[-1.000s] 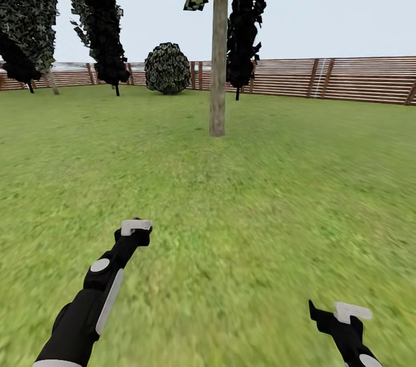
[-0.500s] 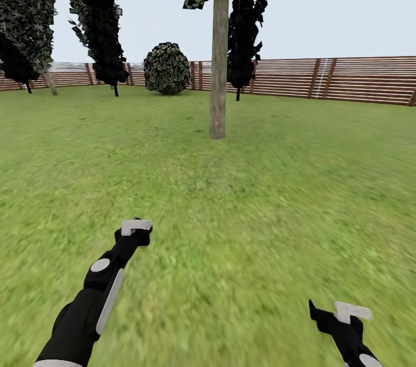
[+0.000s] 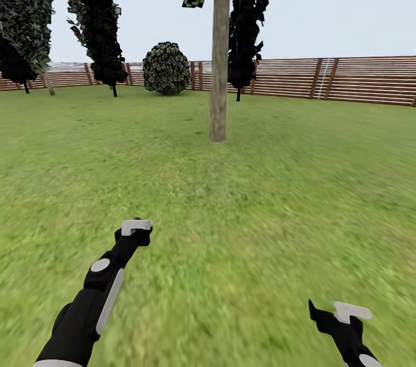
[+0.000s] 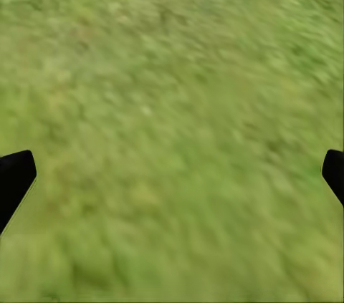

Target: In the garden, pick up the pesticide atomizer on the floor and spray pesticide onto both trees until each tree trunk is fully covered.

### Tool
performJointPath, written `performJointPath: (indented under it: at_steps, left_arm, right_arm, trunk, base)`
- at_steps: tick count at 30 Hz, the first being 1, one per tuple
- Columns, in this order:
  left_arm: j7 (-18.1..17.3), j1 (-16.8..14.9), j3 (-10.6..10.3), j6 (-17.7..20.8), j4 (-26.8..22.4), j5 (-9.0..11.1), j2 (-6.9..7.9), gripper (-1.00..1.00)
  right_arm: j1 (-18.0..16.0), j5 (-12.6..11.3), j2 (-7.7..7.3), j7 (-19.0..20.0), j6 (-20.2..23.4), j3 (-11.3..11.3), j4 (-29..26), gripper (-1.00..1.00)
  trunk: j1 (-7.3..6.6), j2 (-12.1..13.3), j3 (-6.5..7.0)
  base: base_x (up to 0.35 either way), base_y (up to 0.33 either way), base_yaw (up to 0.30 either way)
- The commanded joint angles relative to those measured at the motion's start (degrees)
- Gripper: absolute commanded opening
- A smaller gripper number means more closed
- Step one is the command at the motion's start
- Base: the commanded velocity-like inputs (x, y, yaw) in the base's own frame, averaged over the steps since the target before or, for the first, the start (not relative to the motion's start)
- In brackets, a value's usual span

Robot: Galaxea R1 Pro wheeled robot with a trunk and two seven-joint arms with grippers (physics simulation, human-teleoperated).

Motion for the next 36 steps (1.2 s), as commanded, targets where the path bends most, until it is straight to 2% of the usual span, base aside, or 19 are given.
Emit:
performJointPath:
  at_steps: [1,36]
  left_arm:
    - [0.0,0.0,0.01,0.0,0.0,0.01,0.0,-1.0]
    - [0.0,0.0,0.04,0.0,0.0,0.01,0.0,-1.0]
  right_arm:
    - [0.0,0.0,0.0,0.0,0.0,0.0,0.0,1.0]
    - [0.0,0.0,0.0,0.0,0.0,0.01,0.18,1.0]
  trunk:
    - [0.0,0.0,0.0]
    - [0.0,0.0,0.0]
  base:
    - [0.337,0.0,0.0]
    - [0.337,0.0,0.0]
